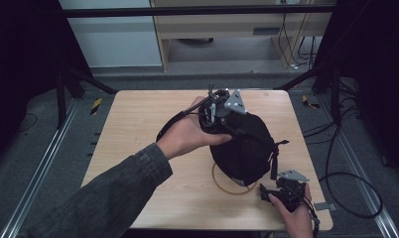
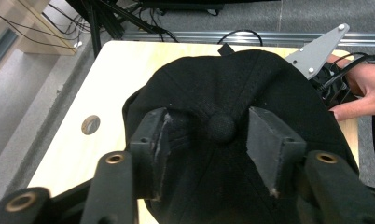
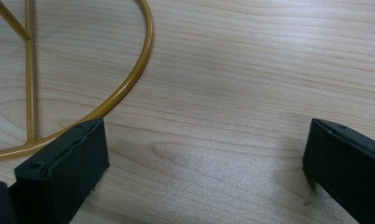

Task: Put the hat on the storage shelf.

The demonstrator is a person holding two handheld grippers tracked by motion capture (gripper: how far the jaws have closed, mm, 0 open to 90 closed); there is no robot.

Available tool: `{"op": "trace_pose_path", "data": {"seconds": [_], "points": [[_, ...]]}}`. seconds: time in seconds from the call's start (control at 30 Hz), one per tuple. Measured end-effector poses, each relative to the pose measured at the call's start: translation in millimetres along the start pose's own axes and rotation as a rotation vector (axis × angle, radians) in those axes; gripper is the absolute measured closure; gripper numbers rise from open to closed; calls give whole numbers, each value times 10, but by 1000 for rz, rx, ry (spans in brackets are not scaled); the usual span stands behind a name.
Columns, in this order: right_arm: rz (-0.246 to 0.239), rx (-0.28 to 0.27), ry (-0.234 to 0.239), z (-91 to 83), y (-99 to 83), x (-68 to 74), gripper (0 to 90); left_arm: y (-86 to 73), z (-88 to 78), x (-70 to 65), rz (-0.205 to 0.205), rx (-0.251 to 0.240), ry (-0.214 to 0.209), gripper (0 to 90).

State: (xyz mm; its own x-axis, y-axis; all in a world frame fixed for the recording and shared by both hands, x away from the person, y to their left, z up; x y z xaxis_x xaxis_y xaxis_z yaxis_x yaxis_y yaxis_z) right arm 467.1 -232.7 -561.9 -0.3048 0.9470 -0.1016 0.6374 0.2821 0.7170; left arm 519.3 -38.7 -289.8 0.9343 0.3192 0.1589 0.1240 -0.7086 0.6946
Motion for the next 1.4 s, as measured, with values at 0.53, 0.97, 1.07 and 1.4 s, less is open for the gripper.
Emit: {"op": "trace_pose_path", "data": {"seconds": [0.53,0.97,1.07,1.4], "points": [[0,0,0,0,0,0,4,-5,-97,-42,-49,-90,-23,117],[0,1,0,-1,0,0,4,-90,-147,-216,-34,-102,-72,60],[0,-1,-1,0,1,0,4,-114,-155,-246,-37,-111,-82,56],[0,0,-1,0,0,0,4,-312,-207,-256,-52,-124,-77,42]]}}
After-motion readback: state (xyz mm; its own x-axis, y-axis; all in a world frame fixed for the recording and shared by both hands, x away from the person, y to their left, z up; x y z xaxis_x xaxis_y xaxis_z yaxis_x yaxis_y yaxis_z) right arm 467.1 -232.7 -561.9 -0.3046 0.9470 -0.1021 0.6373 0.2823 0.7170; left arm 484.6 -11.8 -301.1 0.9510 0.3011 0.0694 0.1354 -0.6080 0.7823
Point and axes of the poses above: each handheld gripper's, and its own axes: z roughly forward along the jaws, y roughly out of its top, x roughly to its left, the point moved 7 cm from there along z, roughly forward along the jaws, and after that the axes turned 8 degrees about -z, right-handed, at the moved point
